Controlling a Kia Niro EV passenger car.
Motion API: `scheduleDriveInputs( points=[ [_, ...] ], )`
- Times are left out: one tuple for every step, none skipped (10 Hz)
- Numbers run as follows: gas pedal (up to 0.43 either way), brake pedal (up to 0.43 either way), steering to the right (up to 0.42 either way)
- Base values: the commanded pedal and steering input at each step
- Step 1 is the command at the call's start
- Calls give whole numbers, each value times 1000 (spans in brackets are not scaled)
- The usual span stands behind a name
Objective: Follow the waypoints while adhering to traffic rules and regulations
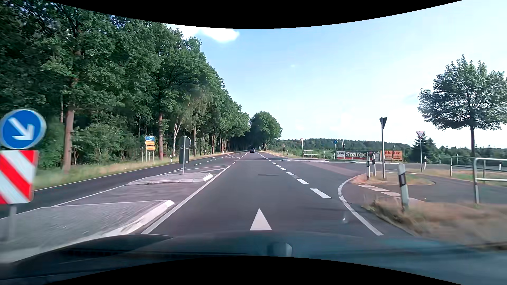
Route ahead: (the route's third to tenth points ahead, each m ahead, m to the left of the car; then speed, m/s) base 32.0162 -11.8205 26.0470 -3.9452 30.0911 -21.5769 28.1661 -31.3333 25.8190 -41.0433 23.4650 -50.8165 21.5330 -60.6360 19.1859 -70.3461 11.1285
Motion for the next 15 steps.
scheduleDriveInputs(
  points=[
    [0,207,79],
    [0,207,90],
    [0,201,108],
    [0,195,124],
    [0,183,142],
    [0,177,161],
    [0,171,176],
    [0,159,188],
    [0,134,198],
    [0,116,205],
    [0,98,211],
    [0,30,218],
    [0,0,221],
    [0,0,221],
    [0,0,225]
  ],
)
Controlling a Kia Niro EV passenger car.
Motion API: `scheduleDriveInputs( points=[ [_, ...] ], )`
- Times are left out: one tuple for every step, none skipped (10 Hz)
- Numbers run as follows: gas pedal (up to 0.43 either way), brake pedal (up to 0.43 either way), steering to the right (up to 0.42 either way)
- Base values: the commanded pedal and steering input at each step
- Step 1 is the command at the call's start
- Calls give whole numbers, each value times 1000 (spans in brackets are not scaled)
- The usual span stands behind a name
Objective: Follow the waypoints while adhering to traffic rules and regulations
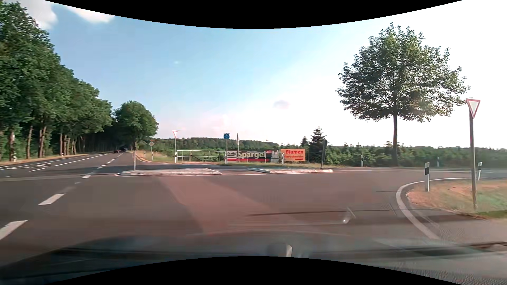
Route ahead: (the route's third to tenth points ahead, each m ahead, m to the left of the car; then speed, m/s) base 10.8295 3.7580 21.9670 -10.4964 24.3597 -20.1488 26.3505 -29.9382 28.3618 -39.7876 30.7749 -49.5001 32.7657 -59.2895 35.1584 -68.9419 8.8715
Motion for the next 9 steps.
scheduleDriveInputs(
  points=[
    [8,0,232],
    [67,0,236],
    [67,0,241],
    [67,0,247],
    [67,0,251],
    [67,0,251],
    [67,0,251],
    [67,0,251],
    [79,0,252]
  ],
)
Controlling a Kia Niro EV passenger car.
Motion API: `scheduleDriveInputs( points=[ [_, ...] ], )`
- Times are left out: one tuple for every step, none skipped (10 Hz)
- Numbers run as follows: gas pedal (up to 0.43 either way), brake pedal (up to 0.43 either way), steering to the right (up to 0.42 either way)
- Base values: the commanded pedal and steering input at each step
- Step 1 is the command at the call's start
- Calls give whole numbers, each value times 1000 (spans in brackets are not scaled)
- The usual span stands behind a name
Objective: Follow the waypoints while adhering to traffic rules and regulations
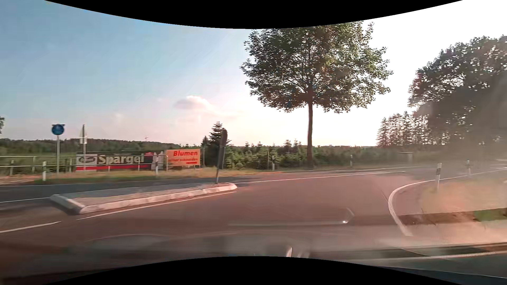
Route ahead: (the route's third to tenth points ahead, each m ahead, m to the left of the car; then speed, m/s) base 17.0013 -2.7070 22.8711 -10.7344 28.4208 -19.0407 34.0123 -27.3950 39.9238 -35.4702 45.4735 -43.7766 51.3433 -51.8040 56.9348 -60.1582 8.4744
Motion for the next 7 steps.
scheduleDriveInputs(
  points=[
    [79,0,254],
    [87,0,255],
    [98,0,255],
    [110,0,256],
    [110,0,258],
    [110,0,262],
    [118,0,264]
  ],
)
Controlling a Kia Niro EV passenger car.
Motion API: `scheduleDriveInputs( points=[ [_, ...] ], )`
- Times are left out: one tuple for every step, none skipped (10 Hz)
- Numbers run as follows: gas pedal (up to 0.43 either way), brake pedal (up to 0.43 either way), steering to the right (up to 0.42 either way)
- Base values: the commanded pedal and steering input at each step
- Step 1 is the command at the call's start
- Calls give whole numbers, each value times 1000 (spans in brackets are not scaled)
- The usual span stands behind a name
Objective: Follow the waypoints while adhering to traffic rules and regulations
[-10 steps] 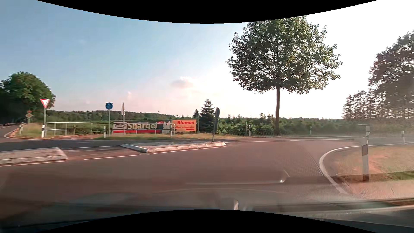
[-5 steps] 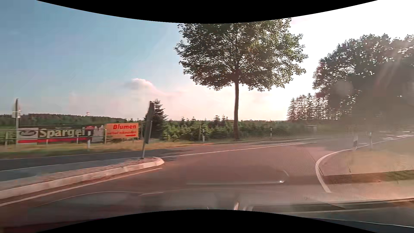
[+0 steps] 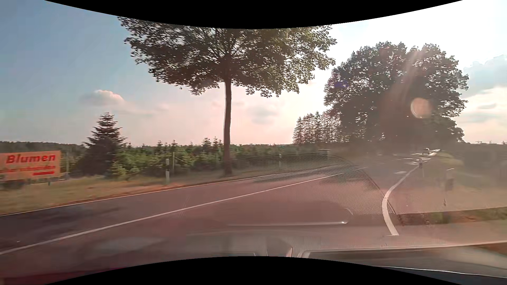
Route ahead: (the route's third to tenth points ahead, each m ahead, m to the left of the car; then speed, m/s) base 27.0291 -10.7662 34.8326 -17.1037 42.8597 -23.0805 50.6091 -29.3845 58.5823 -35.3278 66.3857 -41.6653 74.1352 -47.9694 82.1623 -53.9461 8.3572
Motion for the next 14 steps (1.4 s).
scheduleDriveInputs(
  points=[
    [138,0,264],
    [150,0,264],
    [169,0,263],
    [177,0,260],
    [197,0,254],
    [220,0,246],
    [248,0,229],
    [280,0,214],
    [299,0,197],
    [339,0,177],
    [378,0,155],
    [398,0,131],
    [398,0,102],
    [429,0,80]
  ],
)
